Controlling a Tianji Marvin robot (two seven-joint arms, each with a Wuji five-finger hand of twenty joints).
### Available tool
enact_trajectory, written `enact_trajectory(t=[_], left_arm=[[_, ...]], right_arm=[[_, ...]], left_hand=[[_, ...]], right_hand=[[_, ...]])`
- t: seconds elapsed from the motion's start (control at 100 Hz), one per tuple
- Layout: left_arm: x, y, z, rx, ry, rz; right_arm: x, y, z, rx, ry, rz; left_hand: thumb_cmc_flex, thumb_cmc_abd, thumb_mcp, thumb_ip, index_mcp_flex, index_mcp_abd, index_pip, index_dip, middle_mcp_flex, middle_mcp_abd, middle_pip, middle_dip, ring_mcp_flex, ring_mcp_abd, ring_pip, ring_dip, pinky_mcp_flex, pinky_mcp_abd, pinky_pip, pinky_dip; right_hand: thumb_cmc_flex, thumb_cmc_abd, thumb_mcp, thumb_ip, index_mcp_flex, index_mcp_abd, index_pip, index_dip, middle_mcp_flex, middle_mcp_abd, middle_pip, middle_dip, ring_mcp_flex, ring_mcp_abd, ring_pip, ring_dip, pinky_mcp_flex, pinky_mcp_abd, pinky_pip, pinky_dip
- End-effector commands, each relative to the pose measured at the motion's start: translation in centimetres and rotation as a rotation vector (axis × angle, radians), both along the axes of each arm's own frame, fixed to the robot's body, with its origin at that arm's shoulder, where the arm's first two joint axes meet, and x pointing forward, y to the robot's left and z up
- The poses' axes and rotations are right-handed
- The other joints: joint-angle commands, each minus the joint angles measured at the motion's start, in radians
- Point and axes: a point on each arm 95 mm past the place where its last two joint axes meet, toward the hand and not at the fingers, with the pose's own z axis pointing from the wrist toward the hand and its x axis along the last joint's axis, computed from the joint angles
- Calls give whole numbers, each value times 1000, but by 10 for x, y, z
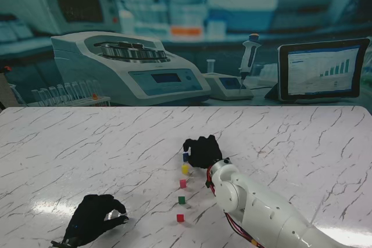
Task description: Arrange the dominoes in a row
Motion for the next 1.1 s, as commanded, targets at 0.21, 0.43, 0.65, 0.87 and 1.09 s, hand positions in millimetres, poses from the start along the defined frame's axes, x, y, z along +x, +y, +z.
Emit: enact_trajectory(t=[0.21,0.43,0.65,0.87,1.09], left_arm=[[-3,-1,-2,-12,18,-11],[-2,0,0,-3,14,-10],[0,1,2,3,3,-8],[2,0,8,16,-24,-18],[1,0,13,21,-49,-23]], right_arm=[[-4,-12,3,-13,60,25],[-6,-28,11,-33,86,25],[-11,-48,22,-51,75,12],[-22,-75,37,-70,42,-11],[-43,-100,49,-78,-5,-19]], left_hand=[[18,-12,-30,-25,4,-19,0,-17,13,-18,10,12,-6,-24,5,3,-13,1,17,11],[-6,-6,-28,-20,-8,-10,-25,-16,-7,1,0,9,-20,-21,-5,0,-18,2,11,8],[-86,9,3,15,-18,14,-104,9,-34,2,-24,1,-39,-18,-25,-4,-28,7,1,4],[-143,-13,4,16,-42,30,-191,5,-82,7,-63,-18,-88,-31,-60,-23,-67,-3,-54,-22],[-191,-32,7,16,-62,51,-300,-9,-135,22,-95,-41,-143,-33,-75,-49,-96,-50,-130,-60]], right_hand=[[-39,49,-14,37,-24,35,-247,72,-200,48,-76,-30,-150,39,-69,-47,-48,-6,-77,-21],[-48,54,-42,40,-90,74,-366,28,-342,71,-179,-60,-212,48,-165,-102,-68,12,-135,-26],[-67,60,-67,38,-135,110,-454,-42,-451,76,-322,-138,-248,33,-330,-189,-81,60,-269,-32],[-128,92,-141,21,-155,147,-505,-119,-481,90,-391,-192,-268,32,-424,-232,-66,94,-456,13],[-191,115,-226,0,-164,183,-543,-186,-495,108,-437,-214,-285,43,-462,-247,-30,114,-631,130]])
